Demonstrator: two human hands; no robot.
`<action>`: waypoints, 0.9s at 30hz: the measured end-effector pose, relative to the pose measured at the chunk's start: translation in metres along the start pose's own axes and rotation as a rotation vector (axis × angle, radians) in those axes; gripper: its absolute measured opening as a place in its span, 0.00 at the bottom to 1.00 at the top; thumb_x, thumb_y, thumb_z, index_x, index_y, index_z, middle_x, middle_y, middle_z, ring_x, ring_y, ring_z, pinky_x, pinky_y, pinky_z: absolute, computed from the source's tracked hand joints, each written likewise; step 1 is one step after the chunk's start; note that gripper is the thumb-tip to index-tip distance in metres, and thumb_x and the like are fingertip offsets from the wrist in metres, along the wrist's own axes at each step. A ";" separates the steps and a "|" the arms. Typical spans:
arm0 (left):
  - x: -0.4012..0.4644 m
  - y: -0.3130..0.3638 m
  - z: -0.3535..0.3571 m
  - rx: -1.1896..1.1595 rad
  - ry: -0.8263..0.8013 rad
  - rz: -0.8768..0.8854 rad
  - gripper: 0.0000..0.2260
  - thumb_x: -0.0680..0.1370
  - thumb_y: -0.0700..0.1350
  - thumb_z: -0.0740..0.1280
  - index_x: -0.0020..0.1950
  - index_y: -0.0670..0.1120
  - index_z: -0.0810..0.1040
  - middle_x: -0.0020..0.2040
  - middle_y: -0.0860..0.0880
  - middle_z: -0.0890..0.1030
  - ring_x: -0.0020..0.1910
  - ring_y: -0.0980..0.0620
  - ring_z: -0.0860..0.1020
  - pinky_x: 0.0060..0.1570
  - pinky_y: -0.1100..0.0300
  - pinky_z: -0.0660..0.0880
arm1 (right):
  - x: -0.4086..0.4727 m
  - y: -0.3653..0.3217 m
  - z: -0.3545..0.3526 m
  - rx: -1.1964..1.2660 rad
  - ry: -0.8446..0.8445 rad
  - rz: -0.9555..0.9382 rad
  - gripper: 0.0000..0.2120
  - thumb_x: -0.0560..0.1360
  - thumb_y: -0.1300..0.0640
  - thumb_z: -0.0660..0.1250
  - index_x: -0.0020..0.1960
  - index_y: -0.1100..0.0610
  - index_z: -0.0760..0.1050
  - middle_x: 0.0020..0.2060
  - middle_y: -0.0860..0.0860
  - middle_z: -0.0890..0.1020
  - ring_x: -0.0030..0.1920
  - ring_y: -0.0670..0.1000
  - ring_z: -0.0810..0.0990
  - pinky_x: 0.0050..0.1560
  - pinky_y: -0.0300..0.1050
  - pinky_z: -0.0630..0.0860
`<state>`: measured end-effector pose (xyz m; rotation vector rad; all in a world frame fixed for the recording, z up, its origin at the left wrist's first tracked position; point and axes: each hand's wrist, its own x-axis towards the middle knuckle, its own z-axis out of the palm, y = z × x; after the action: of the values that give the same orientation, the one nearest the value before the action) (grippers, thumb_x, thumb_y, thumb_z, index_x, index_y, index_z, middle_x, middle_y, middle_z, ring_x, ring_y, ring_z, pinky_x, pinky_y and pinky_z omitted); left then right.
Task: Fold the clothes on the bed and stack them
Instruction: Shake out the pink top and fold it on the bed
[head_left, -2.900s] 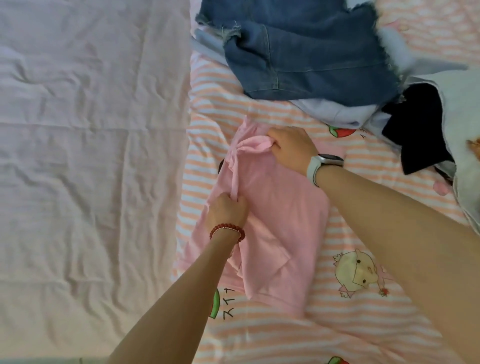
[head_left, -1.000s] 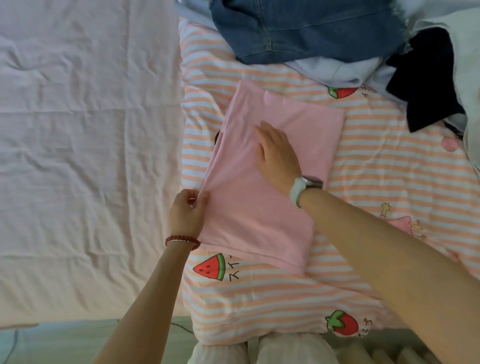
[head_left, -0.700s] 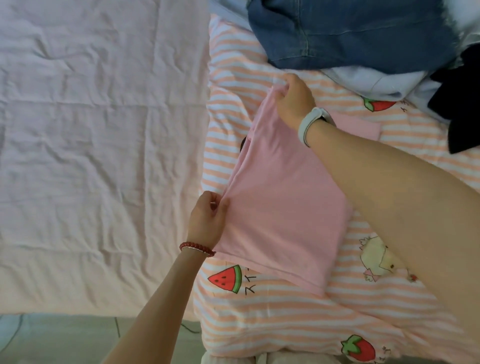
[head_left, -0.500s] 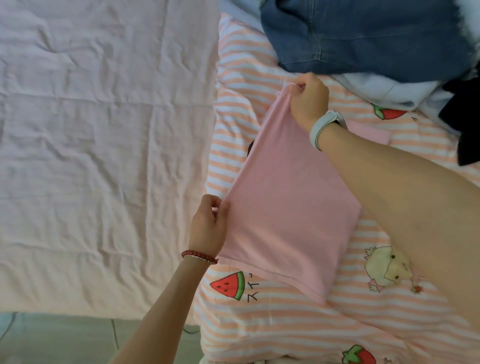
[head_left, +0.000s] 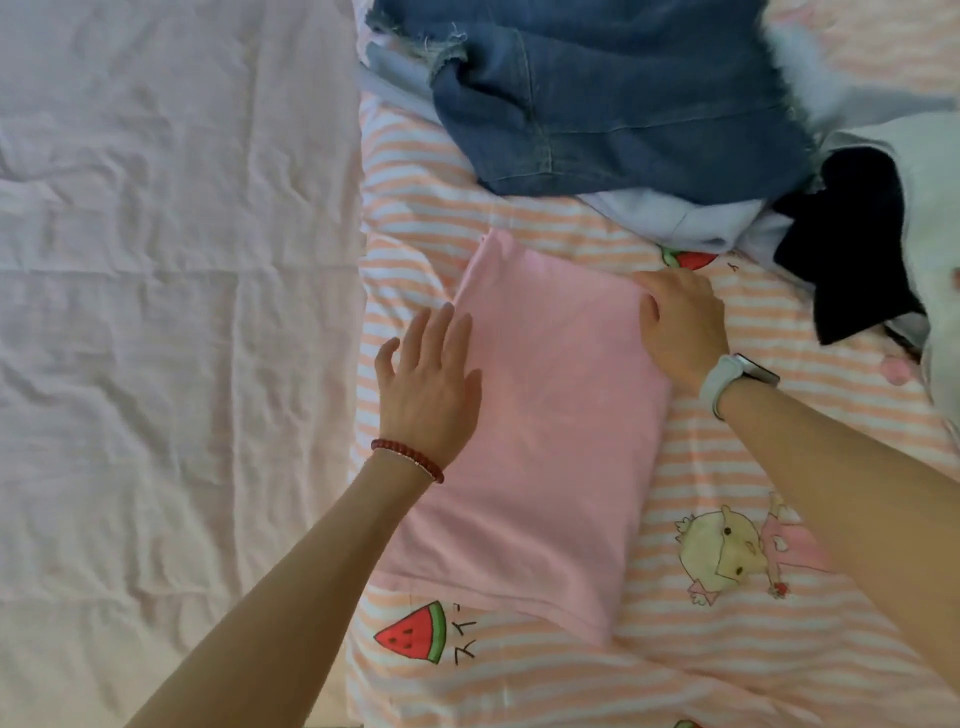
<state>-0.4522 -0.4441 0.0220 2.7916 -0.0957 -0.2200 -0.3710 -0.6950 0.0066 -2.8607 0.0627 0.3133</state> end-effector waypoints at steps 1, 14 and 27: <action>0.018 0.007 0.005 0.096 -0.080 0.096 0.25 0.80 0.49 0.57 0.75 0.45 0.57 0.76 0.46 0.56 0.75 0.45 0.53 0.69 0.41 0.51 | -0.002 0.010 -0.002 -0.027 -0.035 0.038 0.17 0.78 0.60 0.56 0.65 0.56 0.72 0.62 0.58 0.73 0.61 0.62 0.68 0.59 0.55 0.67; 0.173 0.008 0.010 0.295 -0.381 0.119 0.18 0.81 0.47 0.54 0.71 0.48 0.66 0.71 0.45 0.65 0.70 0.43 0.61 0.65 0.44 0.60 | 0.028 0.040 -0.015 0.355 -0.264 0.294 0.11 0.73 0.58 0.63 0.53 0.59 0.79 0.52 0.54 0.81 0.54 0.55 0.77 0.55 0.46 0.73; 0.190 0.030 -0.042 -0.002 -0.351 0.064 0.08 0.72 0.42 0.68 0.49 0.42 0.77 0.50 0.41 0.78 0.49 0.42 0.74 0.43 0.60 0.65 | 0.022 0.039 -0.068 0.304 -0.170 0.209 0.09 0.73 0.64 0.62 0.34 0.59 0.71 0.37 0.55 0.74 0.43 0.55 0.72 0.39 0.47 0.66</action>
<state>-0.2592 -0.4765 0.0447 2.7132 -0.2679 -0.6911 -0.3380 -0.7510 0.0555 -2.5195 0.3471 0.5374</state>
